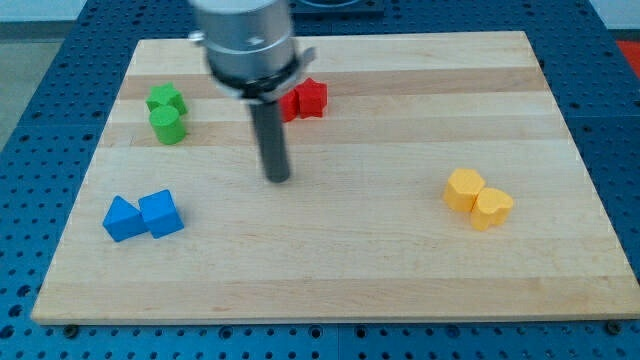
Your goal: Push the yellow heart away from the yellow hexagon
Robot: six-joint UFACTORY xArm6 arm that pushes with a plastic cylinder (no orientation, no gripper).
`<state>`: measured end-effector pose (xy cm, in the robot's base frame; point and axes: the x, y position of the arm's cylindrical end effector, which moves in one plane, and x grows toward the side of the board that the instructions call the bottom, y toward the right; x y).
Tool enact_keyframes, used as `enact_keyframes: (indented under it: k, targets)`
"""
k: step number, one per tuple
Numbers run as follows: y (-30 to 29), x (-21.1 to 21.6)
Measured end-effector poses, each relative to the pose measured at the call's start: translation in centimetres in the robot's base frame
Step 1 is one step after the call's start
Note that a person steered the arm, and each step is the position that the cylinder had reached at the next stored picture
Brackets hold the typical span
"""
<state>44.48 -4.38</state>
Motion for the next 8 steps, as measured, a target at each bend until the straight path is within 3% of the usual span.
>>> enact_keyframes:
  k: [1, 3, 4, 8]
  targets:
    - [7.2, -2.0]
    - [26.6, -1.9]
    - [31.3, -1.1]
    - [29.7, 1.6]
